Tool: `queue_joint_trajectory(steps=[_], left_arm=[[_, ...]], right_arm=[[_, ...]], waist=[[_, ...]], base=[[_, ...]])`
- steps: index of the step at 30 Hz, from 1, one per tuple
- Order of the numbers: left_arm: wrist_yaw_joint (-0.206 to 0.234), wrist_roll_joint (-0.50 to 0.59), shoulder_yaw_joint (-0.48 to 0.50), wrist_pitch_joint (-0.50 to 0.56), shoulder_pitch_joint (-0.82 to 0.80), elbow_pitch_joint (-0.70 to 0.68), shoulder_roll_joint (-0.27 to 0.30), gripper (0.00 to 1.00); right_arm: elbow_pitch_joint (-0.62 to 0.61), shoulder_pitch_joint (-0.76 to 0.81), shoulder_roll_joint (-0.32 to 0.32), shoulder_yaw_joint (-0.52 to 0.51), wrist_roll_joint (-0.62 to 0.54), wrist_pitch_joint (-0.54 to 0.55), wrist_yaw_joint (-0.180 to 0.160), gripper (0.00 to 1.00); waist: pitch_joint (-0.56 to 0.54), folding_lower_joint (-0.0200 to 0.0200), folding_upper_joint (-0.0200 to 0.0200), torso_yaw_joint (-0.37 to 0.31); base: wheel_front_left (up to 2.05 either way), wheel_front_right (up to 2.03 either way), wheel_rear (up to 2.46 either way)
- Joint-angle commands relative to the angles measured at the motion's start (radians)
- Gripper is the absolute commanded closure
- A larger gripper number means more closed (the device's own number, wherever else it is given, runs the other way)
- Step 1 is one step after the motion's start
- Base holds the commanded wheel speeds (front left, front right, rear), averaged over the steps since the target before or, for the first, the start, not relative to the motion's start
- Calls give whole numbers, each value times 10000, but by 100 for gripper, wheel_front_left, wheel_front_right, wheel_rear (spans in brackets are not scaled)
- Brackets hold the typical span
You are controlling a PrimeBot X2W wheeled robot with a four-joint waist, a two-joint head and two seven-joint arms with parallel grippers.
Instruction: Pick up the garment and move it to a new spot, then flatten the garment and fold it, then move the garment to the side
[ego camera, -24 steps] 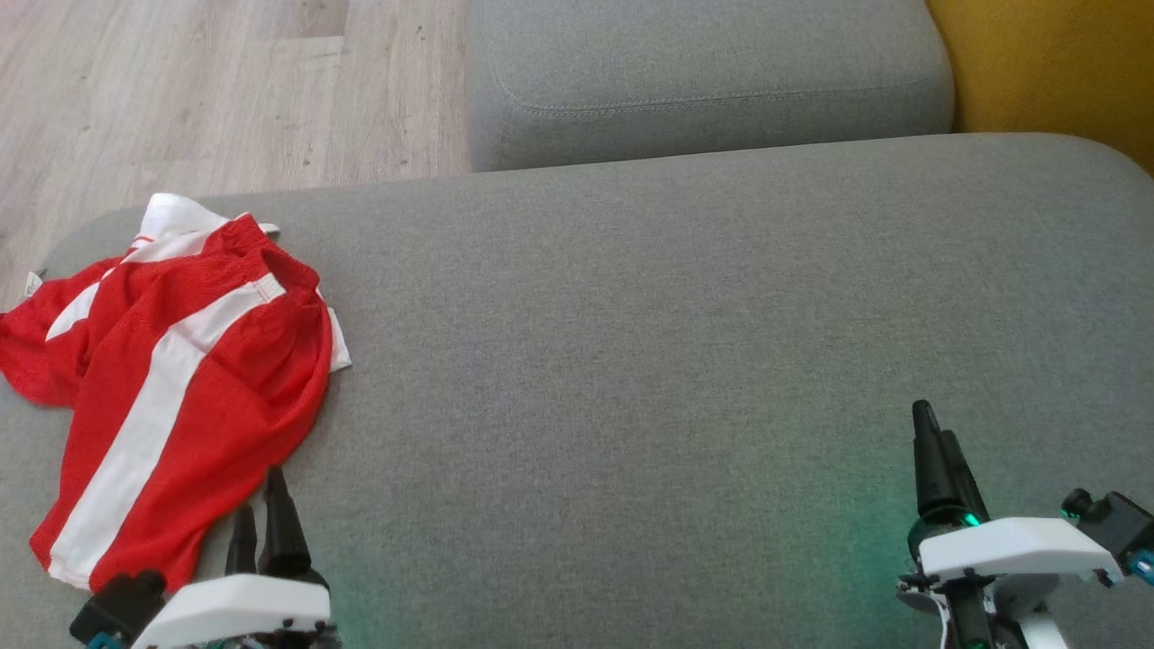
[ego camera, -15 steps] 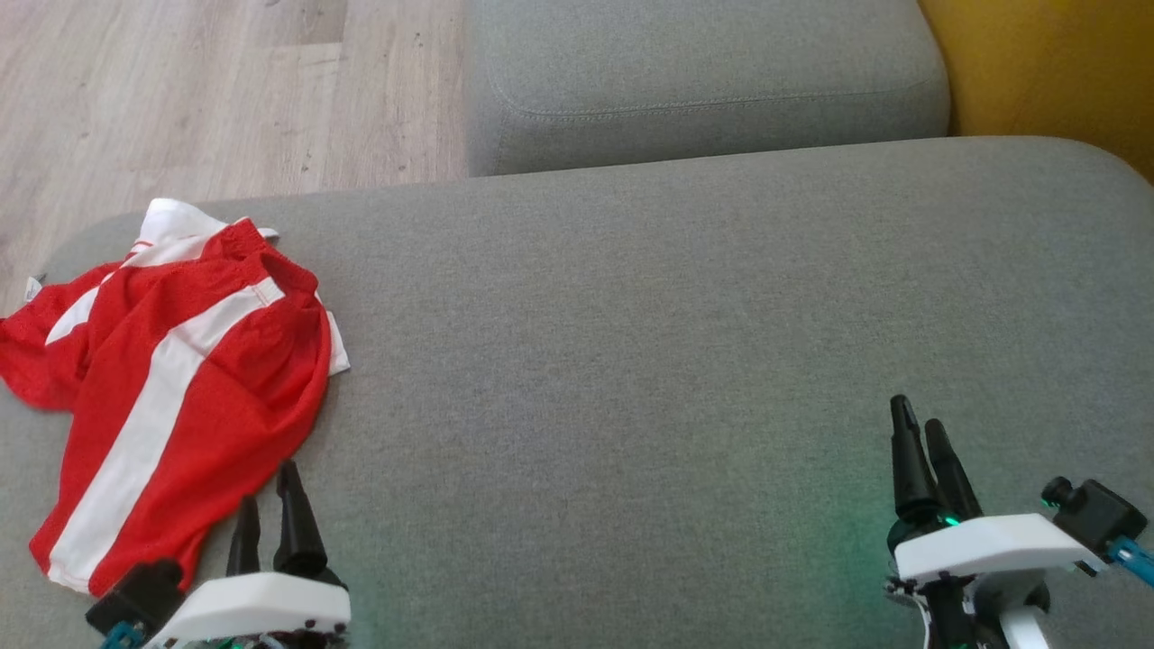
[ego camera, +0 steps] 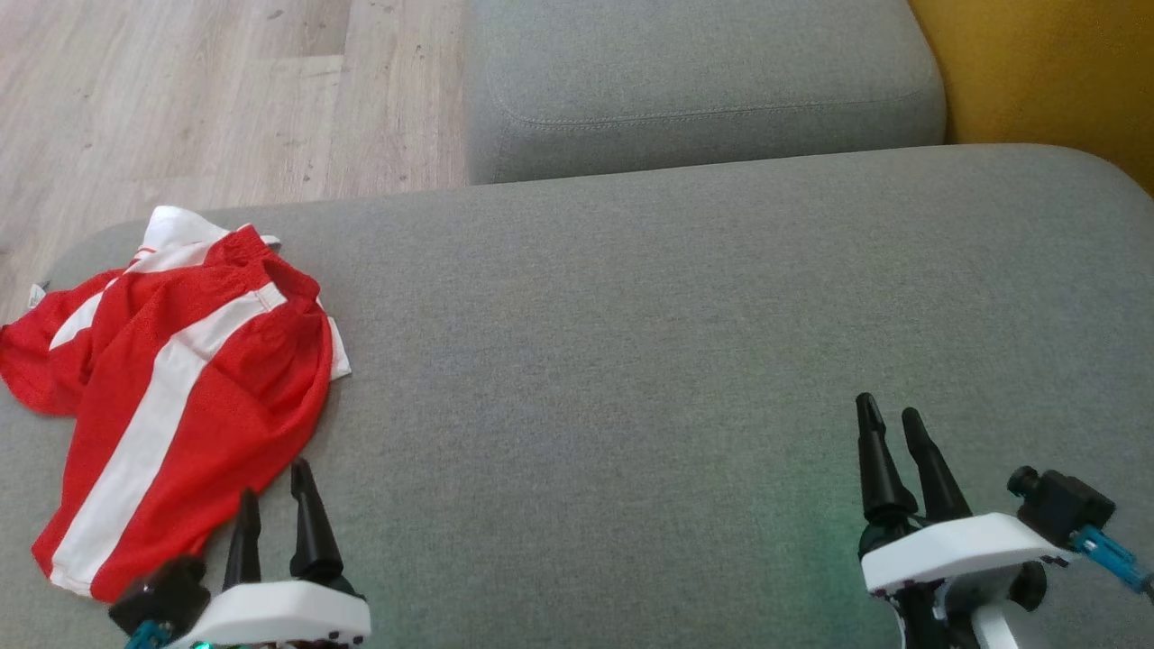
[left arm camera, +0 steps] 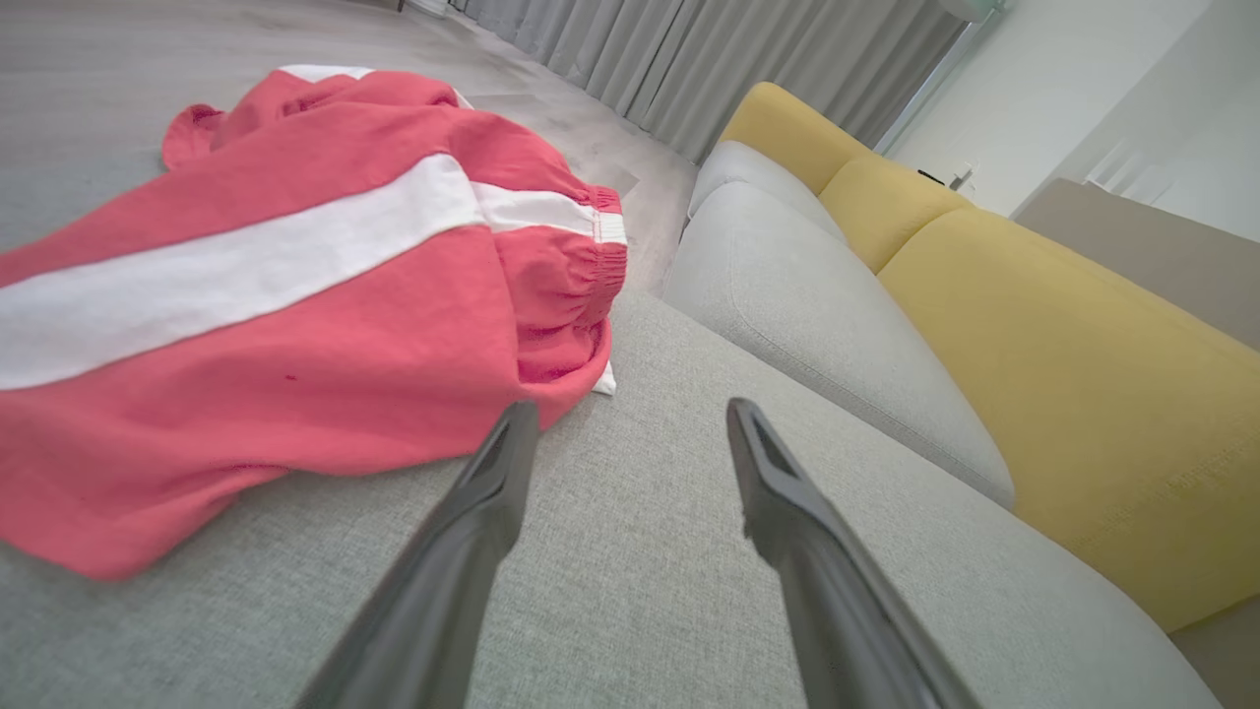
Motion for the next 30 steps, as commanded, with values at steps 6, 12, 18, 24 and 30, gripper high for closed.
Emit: queue_joint_trajectory(steps=[6, 12, 18, 24, 30], left_arm=[[152, 1056, -10, -293, -236, -541, 128, 0], [395, 1916, -231, -470, -228, -726, 169, 0], [550, 2589, -325, -645, -191, -822, 178, 0], [705, 3350, -421, -821, -127, -681, 188, 0], [854, 4144, -555, -997, -98, -593, 246, 0]], right_arm=[[-433, -308, -80, 322, -927, -302, -5, 0], [-487, -307, -85, 499, -1773, -479, -5, 0], [-161, -246, -90, 399, -2580, -655, -6, 0], [256, -234, -94, 164, -3277, -832, -6, 0], [404, -259, -99, 175, -3909, -1009, -6, 0]], waist=[[-1, 0, 0, 7], [-3, 0, 0, 22], [-44, 0, 0, 27], [-111, 0, 0, 13], [-139, 0, 0, -11]], base=[[0, 0, 0], [0, 0, 0], [0, 0, 0], [0, 0, 0], [0, 0, 0]])
